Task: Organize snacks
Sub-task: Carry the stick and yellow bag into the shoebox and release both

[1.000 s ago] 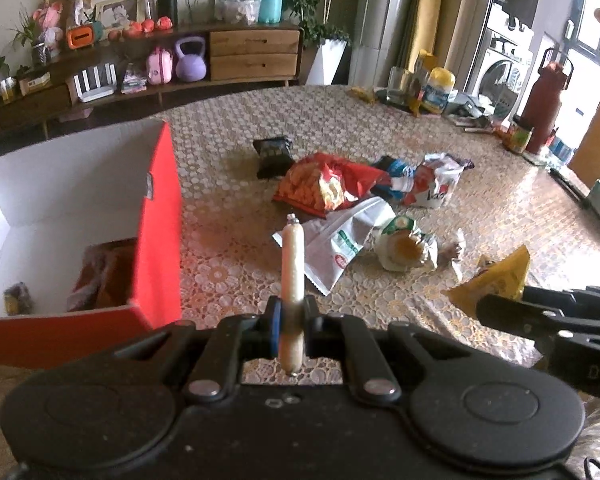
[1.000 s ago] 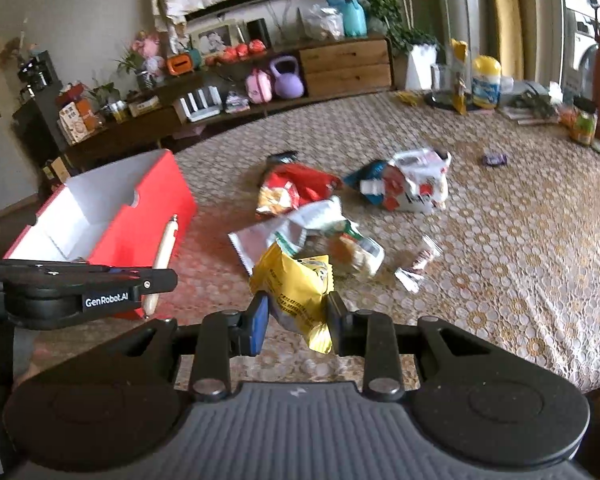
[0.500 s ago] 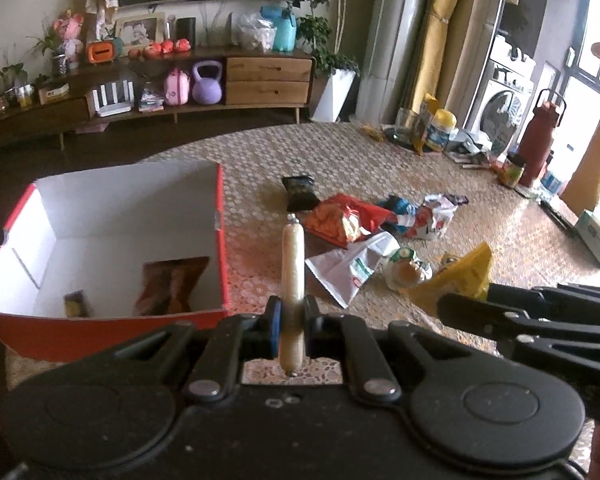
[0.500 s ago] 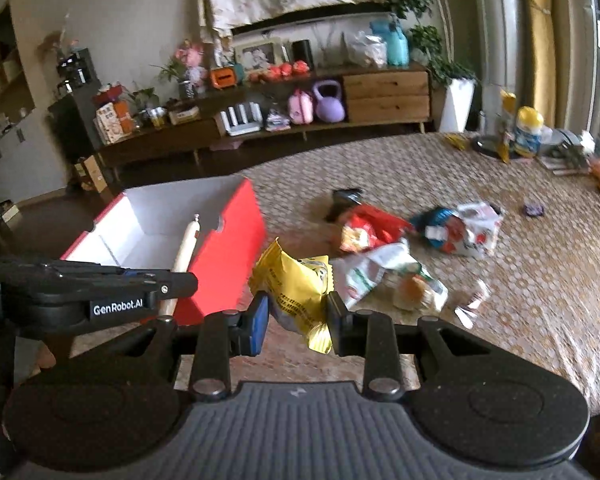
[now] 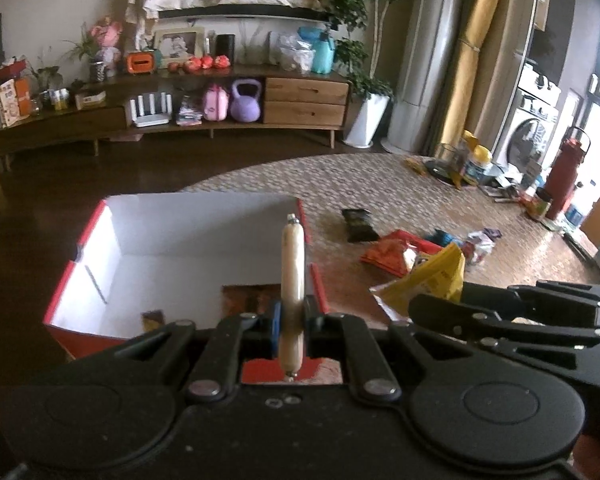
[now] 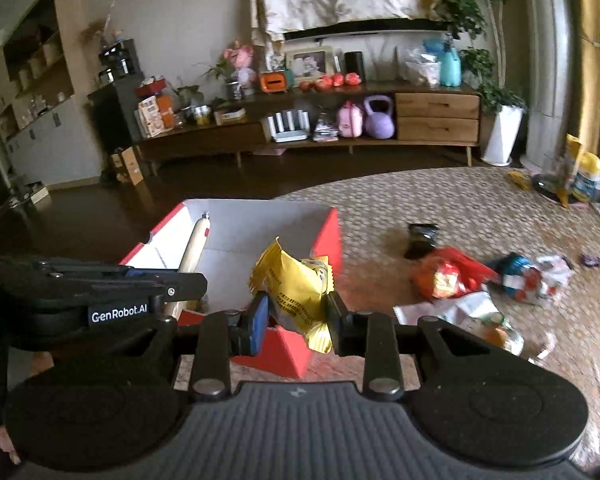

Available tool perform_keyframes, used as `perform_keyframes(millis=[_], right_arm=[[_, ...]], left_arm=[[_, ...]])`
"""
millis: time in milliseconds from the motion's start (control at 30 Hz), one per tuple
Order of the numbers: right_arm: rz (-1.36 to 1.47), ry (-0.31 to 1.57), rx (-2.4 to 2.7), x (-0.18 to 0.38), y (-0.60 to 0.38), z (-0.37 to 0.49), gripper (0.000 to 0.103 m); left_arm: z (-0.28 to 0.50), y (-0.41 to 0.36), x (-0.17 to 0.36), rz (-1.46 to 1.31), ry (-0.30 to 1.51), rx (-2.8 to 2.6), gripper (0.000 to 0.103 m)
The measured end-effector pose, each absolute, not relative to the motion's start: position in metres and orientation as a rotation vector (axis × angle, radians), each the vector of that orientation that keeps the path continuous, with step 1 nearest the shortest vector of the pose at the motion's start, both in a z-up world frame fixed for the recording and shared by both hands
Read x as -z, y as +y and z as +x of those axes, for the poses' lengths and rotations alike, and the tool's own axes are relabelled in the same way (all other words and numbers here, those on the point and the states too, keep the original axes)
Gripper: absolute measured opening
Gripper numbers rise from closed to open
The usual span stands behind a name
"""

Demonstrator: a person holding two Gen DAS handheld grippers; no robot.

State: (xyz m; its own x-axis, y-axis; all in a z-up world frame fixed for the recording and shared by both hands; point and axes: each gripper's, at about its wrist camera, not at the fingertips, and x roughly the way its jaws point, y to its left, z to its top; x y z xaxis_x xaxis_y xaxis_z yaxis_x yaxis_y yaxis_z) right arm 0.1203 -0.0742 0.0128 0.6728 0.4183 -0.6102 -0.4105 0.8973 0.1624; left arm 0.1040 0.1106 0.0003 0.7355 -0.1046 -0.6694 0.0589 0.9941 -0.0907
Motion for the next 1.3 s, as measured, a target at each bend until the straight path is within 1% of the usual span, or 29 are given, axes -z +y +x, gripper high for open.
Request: perform_keyframes(millis=[267,500,967,1300], right_arm=[[-0.037,0.687,-0.510,-0.009,-0.028,0.137,0.030],[-0.060,0.716,-0.517,0.004,0.005,0.159,0.030],[-0.101,0.829,-0.521,0.052,0.048,0.200,0.030],[-0.122,0.908,-0.512,0.075,0.068,0.221,0.030]], left_arm=[[0.117,0.150,-0.003,-0.083,0.740,0.039,0.008],[0.137,0.185,0.006,-0.085,0.764,-0.014,0.008],[0.188,0.231,0.050,-0.064,0.857,-0.081,0.008],[0.211,0.246,0.083,-0.054,0.952,-0.095,0.008]])
